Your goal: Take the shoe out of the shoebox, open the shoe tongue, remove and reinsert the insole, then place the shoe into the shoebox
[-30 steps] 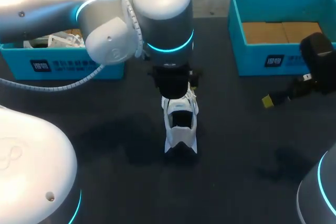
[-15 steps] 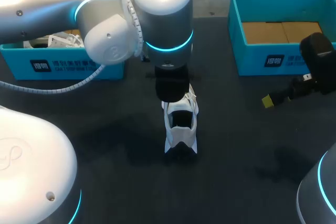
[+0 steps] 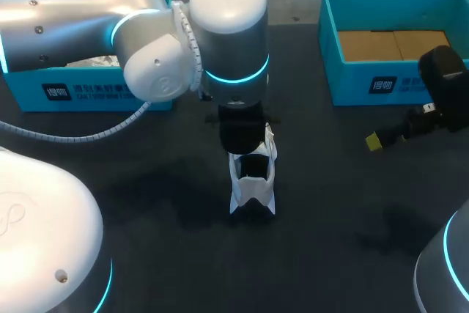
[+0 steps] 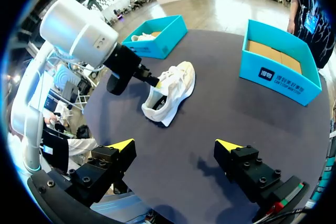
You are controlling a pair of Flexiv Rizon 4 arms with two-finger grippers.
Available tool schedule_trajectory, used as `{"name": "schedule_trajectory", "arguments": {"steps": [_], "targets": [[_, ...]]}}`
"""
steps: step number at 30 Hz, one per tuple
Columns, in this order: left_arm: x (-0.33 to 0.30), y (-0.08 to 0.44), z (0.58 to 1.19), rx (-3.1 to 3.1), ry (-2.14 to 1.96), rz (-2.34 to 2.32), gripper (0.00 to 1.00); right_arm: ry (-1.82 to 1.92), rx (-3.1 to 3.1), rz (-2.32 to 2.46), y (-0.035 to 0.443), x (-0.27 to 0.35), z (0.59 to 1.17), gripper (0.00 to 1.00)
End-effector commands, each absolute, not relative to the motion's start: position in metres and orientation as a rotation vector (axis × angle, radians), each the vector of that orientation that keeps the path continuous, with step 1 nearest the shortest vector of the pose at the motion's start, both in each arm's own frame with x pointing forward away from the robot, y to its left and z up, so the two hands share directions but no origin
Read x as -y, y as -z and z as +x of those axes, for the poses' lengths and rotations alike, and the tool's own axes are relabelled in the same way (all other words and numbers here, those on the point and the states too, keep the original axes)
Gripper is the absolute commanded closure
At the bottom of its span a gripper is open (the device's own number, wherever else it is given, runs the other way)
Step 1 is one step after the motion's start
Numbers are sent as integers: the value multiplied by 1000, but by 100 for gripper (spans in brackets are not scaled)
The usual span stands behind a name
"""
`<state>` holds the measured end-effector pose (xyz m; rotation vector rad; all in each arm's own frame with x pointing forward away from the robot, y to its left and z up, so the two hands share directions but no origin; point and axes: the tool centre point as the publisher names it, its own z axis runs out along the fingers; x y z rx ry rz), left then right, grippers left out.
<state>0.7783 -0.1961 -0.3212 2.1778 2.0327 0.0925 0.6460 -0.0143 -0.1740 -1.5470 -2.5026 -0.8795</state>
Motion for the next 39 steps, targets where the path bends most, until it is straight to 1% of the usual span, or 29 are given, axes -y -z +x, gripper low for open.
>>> {"name": "schedule_trajectory", "arguments": {"steps": [1,5,11,17,20,24,25,26,27,28,29,30,31,33,34,35,39], "targets": [[204,335,784,-2054,-97,2188,56,883,2503,-1549,175,15,644,0],[204,337,784,-2072,-87,2186,55,883,2503,-1549,175,15,644,0],[204,321,789,-2110,-68,2124,54,883,2503,-1549,175,15,644,0],[207,328,788,-2168,-41,2083,50,883,2503,-1549,175,15,644,0],[208,333,786,-2230,-19,2044,51,883,2503,-1549,175,15,644,0],[206,330,783,-2328,15,1942,51,883,2503,-1549,175,15,644,0],[205,327,783,-2350,29,1914,49,883,2503,-1549,175,15,644,0],[203,323,782,-2376,21,1880,43,883,2503,-1549,175,15,644,0],[202,319,781,-2401,47,1849,41,883,2503,-1549,175,15,644,0],[199,315,781,-2431,56,1810,36,883,2503,-1549,175,15,644,0],[196,310,781,-2463,54,1762,33,883,2503,-1549,175,15,644,0],[193,305,780,-2501,94,1708,22,883,2503,-1549,175,15,644,0],[191,302,779,-2534,101,1679,13,883,2503,-1549,175,15,644,0],[185,297,774,-2580,100,1613,12,883,2503,-1549,175,15,644,0],[183,296,771,-2611,104,1591,8,883,2503,-1549,175,15,644,0],[180,295,769,-2634,107,1555,0,883,2503,-1549,175,15,644,0],[178,293,767,-2654,110,1529,0,883,2503,-1549,175,15,644,0]]}}
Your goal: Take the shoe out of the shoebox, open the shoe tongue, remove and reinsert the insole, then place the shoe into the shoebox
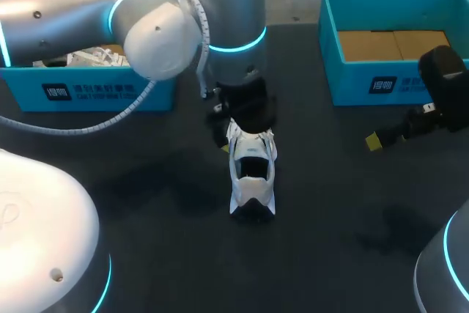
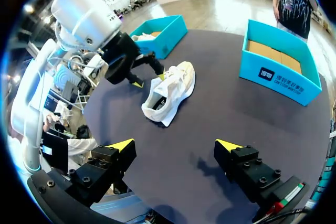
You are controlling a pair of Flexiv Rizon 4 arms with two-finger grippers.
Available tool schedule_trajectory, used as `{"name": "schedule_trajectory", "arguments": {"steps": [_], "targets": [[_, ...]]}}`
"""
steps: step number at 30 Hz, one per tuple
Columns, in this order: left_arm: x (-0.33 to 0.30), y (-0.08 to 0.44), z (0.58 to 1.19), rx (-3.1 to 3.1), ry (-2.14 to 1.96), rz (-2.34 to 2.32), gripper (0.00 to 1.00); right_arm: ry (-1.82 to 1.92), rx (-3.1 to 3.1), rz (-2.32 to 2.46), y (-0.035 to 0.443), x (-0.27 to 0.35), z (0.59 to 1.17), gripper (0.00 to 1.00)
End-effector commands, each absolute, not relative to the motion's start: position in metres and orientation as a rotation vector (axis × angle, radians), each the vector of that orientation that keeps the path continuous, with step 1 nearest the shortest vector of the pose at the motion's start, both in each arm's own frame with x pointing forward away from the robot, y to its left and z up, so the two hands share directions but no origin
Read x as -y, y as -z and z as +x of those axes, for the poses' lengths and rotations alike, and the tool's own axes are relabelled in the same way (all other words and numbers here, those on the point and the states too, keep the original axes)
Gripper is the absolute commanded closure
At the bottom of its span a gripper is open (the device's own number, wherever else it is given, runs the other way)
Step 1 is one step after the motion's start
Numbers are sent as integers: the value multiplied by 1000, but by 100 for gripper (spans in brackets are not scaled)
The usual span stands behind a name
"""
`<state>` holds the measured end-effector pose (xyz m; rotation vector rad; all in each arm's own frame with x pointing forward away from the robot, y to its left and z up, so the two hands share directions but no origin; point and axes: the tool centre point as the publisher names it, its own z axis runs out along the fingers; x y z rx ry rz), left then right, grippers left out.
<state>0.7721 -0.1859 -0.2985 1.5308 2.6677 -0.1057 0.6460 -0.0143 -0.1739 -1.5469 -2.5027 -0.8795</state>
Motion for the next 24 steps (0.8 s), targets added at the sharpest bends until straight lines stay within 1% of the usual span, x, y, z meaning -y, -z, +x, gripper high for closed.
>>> {"name": "schedule_trajectory", "arguments": {"steps": [1,15,18,20,22,24], "targets": [[178,293,767,-2654,110,1529,0,883,2503,-1549,175,15,644,0],[178,293,767,-2654,110,1529,0,883,2503,-1549,175,15,644,0],[177,286,768,-2803,206,1231,0,883,2503,-1549,175,15,644,0],[173,284,766,-2894,191,976,0,883,2503,-1549,175,15,644,0],[167,282,763,-2930,162,784,0,883,2503,-1549,175,15,644,0],[158,279,758,-2970,229,652,0,883,2503,-1549,175,15,644,0]]}}
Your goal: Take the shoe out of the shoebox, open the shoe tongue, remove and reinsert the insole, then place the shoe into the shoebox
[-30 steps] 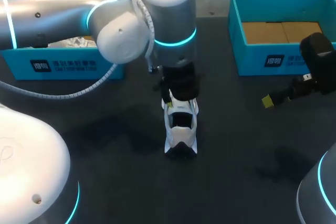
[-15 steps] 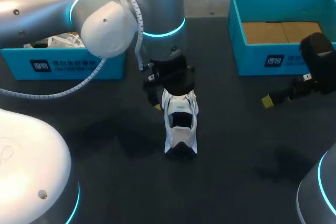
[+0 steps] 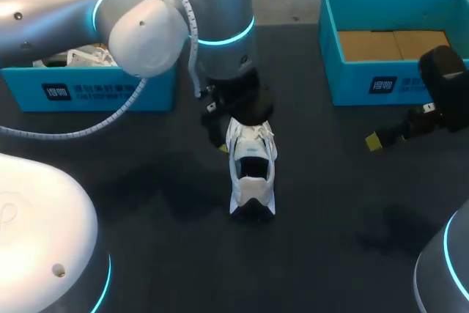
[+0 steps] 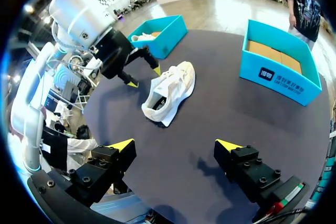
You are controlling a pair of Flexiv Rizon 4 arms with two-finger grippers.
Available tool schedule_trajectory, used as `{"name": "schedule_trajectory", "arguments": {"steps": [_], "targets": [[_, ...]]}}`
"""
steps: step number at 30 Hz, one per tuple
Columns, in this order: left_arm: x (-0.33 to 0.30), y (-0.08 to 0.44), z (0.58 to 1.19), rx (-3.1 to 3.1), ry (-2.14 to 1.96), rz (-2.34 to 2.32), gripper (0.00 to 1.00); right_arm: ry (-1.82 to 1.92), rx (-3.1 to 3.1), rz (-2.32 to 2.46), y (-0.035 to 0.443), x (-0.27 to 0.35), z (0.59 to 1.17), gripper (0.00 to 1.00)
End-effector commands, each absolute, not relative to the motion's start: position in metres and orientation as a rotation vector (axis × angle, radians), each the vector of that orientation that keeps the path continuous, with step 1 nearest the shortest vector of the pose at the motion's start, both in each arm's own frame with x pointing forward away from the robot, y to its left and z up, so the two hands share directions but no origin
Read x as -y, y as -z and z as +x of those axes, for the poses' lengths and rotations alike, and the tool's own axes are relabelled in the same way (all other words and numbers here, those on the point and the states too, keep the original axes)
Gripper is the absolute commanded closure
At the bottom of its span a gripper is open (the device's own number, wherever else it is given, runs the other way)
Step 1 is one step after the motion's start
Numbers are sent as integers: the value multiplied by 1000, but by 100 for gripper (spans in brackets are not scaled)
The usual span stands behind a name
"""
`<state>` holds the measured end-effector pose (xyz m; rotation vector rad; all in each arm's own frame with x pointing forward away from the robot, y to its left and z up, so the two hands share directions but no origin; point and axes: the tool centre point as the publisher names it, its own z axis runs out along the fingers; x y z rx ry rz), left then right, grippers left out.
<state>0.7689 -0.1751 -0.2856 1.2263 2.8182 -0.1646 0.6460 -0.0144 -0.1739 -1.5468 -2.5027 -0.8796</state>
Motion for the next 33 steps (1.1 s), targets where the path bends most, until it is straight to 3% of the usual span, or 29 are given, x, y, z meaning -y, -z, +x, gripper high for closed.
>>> {"name": "schedule_trajectory", "arguments": {"steps": [1,14,33], "targets": [[156,278,756,-2987,183,562,0,883,2503,-1549,175,15,644,0],[148,279,702,-2953,35,-23,0,883,2503,-1549,175,15,644,0],[175,319,661,-3023,77,-23,0,883,2503,-1549,175,15,644,0]]}}
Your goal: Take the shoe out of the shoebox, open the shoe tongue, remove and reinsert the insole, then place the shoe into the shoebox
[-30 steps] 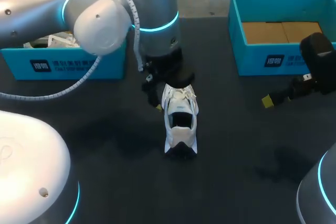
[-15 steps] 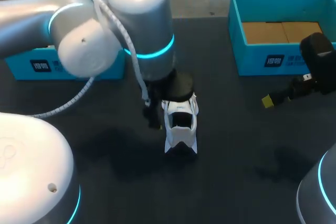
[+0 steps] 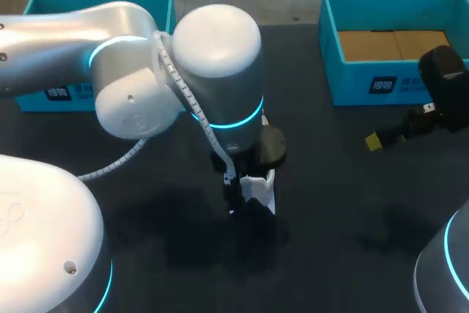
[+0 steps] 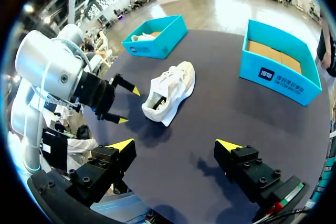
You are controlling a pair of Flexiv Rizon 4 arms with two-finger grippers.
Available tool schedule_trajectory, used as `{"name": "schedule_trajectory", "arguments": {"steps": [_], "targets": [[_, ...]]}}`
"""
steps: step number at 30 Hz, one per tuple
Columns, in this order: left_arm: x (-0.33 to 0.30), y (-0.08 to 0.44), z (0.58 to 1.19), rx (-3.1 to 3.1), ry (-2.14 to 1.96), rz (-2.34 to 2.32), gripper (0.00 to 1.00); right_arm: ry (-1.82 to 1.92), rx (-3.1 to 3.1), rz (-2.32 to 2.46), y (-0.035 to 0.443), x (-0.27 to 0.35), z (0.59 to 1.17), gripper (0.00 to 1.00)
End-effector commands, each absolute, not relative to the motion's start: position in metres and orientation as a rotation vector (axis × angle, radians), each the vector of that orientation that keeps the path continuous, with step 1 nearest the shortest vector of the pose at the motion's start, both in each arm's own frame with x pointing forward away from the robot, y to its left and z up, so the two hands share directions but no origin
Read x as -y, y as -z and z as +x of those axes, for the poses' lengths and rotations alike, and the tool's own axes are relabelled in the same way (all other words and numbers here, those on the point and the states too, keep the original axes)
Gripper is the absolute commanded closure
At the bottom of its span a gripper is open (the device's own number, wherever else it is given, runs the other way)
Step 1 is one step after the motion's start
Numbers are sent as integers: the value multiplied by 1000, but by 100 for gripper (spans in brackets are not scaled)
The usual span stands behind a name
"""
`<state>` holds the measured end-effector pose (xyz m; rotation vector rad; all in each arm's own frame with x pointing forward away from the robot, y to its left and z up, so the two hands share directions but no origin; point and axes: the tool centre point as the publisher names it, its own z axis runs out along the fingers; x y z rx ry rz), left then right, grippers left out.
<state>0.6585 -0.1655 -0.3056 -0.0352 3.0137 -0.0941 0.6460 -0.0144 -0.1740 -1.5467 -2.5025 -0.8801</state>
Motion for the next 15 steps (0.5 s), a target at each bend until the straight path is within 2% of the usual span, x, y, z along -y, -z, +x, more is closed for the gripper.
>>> {"name": "schedule_trajectory", "arguments": {"steps": [1,15], "targets": [[177,321,661,-3023,59,-8,0,883,2503,-1549,175,15,644,0],[200,361,664,-3079,84,120,0,883,2503,-1549,175,15,644,0]]}}
